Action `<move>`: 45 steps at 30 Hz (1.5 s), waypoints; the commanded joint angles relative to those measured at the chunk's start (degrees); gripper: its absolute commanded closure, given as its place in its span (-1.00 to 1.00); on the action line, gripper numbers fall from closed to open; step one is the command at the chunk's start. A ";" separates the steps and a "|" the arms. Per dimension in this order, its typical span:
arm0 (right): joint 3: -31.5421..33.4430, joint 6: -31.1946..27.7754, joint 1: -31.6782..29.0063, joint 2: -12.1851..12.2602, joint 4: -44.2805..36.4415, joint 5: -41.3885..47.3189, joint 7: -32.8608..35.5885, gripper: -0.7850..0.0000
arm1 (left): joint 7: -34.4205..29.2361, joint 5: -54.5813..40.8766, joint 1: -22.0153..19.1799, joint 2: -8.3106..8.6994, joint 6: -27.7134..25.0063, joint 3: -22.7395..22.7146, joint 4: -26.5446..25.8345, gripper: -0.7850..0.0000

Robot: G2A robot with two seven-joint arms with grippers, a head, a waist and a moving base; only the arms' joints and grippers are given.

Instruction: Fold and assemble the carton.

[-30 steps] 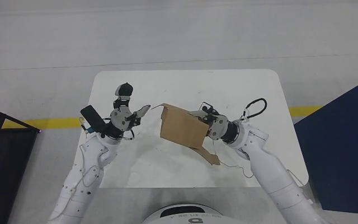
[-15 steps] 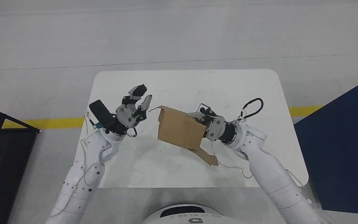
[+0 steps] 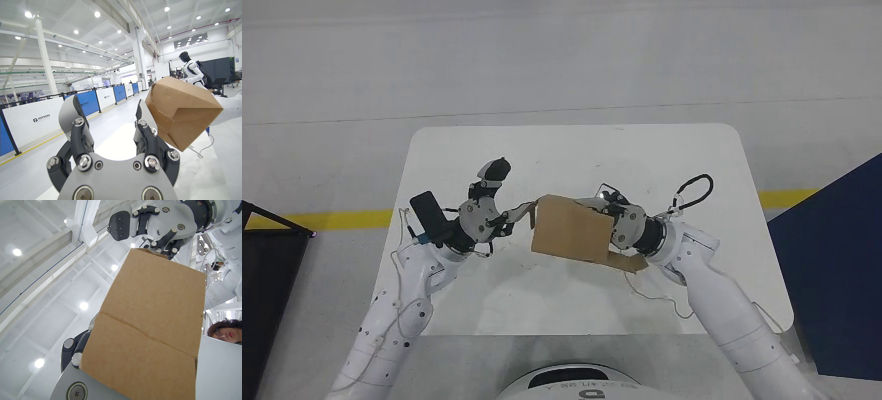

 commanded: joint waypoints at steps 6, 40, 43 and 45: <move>1.25 0.04 -0.69 0.11 -0.62 1.38 0.27 1.00 | 1.14 -1.16 0.62 0.19 1.04 -1.41 1.55 -0.73; -0.30 8.11 0.18 -0.38 1.21 10.31 3.67 1.00 | 1.20 -1.73 -2.19 -0.21 -2.37 4.41 -1.94 -0.62; -0.69 8.34 0.45 -0.46 1.54 10.26 3.35 1.00 | 0.92 -1.55 -2.17 -0.22 -2.19 4.68 -2.37 -0.58; -0.83 8.36 0.59 -0.51 1.75 10.28 3.28 1.00 | 0.74 -1.46 -2.14 -0.18 -2.15 4.61 -2.36 -0.52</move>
